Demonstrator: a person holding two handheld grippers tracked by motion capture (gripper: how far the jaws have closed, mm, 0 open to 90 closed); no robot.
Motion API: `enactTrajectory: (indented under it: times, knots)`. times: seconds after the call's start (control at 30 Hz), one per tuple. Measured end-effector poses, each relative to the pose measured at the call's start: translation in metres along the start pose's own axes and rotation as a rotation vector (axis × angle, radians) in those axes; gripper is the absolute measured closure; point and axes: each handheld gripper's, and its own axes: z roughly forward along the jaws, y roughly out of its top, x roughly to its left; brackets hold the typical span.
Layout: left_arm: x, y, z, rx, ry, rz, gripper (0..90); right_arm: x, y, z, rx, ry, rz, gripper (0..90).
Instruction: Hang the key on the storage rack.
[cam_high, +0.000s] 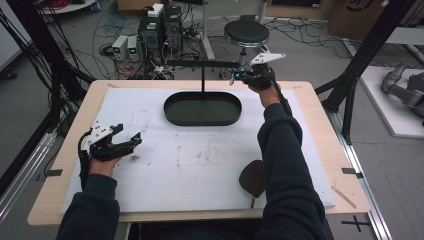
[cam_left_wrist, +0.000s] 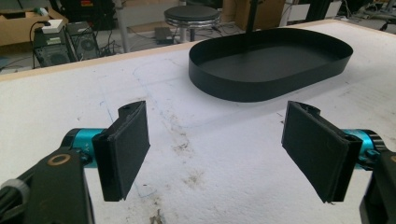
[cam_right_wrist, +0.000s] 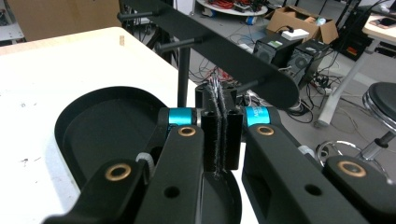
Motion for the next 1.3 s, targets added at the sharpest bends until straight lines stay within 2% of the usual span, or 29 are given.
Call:
enactTrajectory:
  times: [0.17,0.33,0.53,0.63,0.73,0.8,0.97,1.13,1.3]
  knots:
    - [0.001,0.000,-0.001,-0.006,0.001,-0.006,23.1,0.002,0.011,0.005,-0.006,0.004,-0.016,89.9]
    - [0.002,0.000,-0.002,-0.001,0.002,-0.004,23.1,-0.001,0.008,0.005,0.022,0.026,0.003,89.9]
    - [0.002,0.000,-0.002,0.000,0.003,-0.004,23.1,-0.007,0.006,0.001,0.022,0.011,-0.001,89.9]
    - [0.002,-0.001,-0.001,0.000,0.002,-0.004,23.1,-0.010,0.003,0.000,0.027,0.019,0.017,89.8]
    - [0.002,-0.001,-0.001,0.000,0.002,-0.004,23.1,-0.012,0.001,0.003,0.028,0.020,0.010,89.7]
    - [0.002,-0.001,-0.001,-0.001,0.002,-0.003,23.1,-0.014,0.000,0.005,0.022,0.020,0.017,89.6]
    - [0.002,-0.001,-0.001,-0.004,0.002,-0.007,23.1,-0.019,-0.005,0.008,-0.008,0.044,0.076,89.5]
    - [0.002,-0.001,-0.001,-0.003,0.001,-0.006,23.1,-0.022,-0.007,0.008,-0.015,0.047,0.094,89.2]
    - [0.002,-0.001,-0.001,-0.003,-0.001,-0.005,23.2,-0.022,-0.007,0.008,-0.009,0.029,0.102,89.0]
